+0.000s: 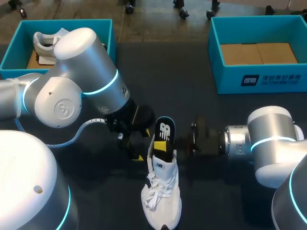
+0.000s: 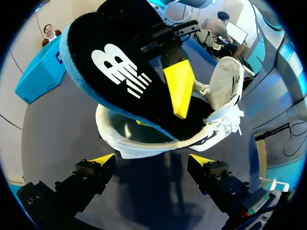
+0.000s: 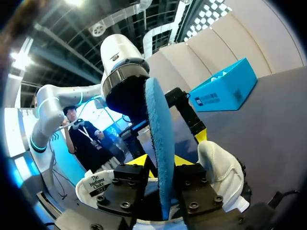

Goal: Take the shoe out of the shoebox, open the shoe tongue, remove and reinsert the insole, then place the shoe into the shoebox

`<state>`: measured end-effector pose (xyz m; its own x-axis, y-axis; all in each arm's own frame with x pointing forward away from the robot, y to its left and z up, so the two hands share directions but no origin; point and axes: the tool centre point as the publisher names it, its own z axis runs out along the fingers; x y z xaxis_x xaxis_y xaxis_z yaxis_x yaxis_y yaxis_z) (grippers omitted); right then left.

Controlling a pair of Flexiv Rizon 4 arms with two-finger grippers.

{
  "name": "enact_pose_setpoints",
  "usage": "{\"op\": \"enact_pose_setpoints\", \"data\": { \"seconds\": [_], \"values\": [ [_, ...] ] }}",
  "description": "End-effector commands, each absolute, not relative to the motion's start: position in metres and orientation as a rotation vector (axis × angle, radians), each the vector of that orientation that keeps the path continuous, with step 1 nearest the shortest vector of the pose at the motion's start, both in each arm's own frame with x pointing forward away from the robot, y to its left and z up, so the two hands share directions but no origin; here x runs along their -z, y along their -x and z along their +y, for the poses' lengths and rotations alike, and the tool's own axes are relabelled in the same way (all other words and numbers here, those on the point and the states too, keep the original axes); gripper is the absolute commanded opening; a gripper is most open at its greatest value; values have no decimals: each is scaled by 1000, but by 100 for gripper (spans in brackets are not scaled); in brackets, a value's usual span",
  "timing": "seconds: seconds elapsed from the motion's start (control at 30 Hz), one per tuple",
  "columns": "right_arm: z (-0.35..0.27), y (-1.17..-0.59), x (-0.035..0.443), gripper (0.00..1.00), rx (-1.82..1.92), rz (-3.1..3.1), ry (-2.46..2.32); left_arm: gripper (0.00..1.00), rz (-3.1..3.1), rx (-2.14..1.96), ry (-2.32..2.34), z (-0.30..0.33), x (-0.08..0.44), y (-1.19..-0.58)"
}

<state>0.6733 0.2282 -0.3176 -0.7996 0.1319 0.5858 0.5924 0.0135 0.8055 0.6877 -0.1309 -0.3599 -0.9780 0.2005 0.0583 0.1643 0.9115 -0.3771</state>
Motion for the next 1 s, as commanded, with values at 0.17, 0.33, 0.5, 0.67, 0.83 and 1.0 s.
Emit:
{"op": "enact_pose_setpoints", "data": {
  "seconds": [0.17,0.33,0.5,0.67,0.83,1.0],
  "values": [
    [222,-677,324,0,1856,-1907,757,100,-2980,-577,285,-130,360,-687],
    [221,-674,334,0,1842,-1881,788,100,-2980,-577,285,-130,360,-687],
    [225,-669,353,0,1782,-1854,852,100,-2980,-577,285,-130,360,-687],
    [227,-662,359,0,1754,-1843,884,100,-2980,-577,285,-130,360,-687],
    [228,-659,348,2,1765,-1873,873,100,-2980,-577,285,-130,360,-687],
    [227,-661,337,33,1769,-1908,857,100,-2980,-577,285,-130,360,-687]
  ]
}}
